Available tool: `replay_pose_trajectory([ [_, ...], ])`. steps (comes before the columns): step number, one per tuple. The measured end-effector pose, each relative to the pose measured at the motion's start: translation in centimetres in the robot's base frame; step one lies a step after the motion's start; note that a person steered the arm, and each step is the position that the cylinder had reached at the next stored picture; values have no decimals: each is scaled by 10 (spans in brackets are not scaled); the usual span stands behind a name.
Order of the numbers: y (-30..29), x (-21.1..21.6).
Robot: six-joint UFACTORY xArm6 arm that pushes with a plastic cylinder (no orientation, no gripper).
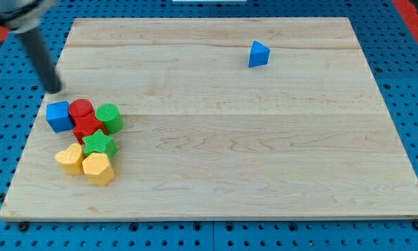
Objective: Slide the blue triangle to the center of the board
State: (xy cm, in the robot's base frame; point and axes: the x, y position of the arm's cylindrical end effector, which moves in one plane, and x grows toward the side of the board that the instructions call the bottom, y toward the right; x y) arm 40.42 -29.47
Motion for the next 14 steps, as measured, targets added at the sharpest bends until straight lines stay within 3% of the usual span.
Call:
replay_pose_trajectory([
  [1, 45, 56],
  [2, 52, 48],
  [3, 30, -28],
  [4, 119, -108],
  [5, 231, -150],
  [6, 337, -169],
  [7, 398, -167],
  [8, 446, -137],
  [9, 316, -124],
  [11, 335, -126],
  [12, 336, -84],
  [13, 319, -64],
  [14, 345, -63],
])
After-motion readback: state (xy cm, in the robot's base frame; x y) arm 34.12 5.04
